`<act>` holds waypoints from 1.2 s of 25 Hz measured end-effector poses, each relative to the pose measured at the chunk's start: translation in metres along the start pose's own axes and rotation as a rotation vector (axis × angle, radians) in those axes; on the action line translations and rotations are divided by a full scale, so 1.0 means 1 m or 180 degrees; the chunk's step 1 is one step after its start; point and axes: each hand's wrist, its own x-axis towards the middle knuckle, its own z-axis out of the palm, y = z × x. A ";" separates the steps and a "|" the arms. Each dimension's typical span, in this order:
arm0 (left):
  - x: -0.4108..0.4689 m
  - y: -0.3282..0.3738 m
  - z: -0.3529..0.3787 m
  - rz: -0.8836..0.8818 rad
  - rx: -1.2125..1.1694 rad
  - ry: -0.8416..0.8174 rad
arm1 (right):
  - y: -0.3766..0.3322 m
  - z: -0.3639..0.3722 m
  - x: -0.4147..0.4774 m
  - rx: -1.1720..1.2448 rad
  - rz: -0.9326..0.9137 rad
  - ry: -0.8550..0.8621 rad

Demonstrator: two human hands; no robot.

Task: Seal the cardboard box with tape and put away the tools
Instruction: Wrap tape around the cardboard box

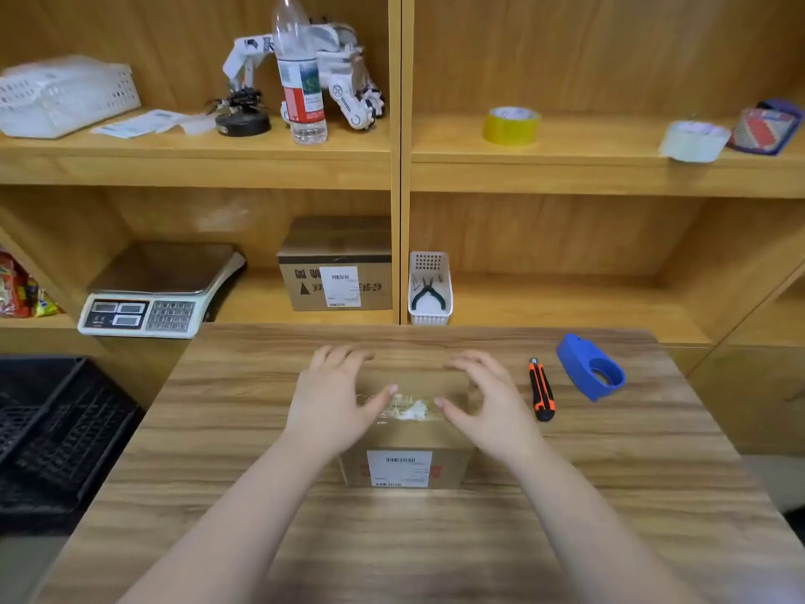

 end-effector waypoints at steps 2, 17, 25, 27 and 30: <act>0.000 -0.006 0.011 0.0023 -0.0003 -0.0015 | 0.006 0.006 -0.001 -0.0018 0.0172 -0.0053; -0.003 -0.022 0.116 -0.0074 0.0349 -0.0644 | 0.072 0.062 0.000 -0.1209 0.0136 -0.1094; 0.005 -0.033 0.124 0.0265 0.0580 -0.0733 | 0.082 0.068 -0.003 -0.1411 -0.0043 -0.0969; 0.010 -0.036 0.123 0.0311 0.0489 -0.0824 | 0.082 0.072 -0.002 -0.1515 -0.0019 -0.0954; 0.014 -0.039 0.120 0.0375 0.0510 -0.0946 | 0.079 0.073 -0.003 -0.1554 0.0032 -0.0964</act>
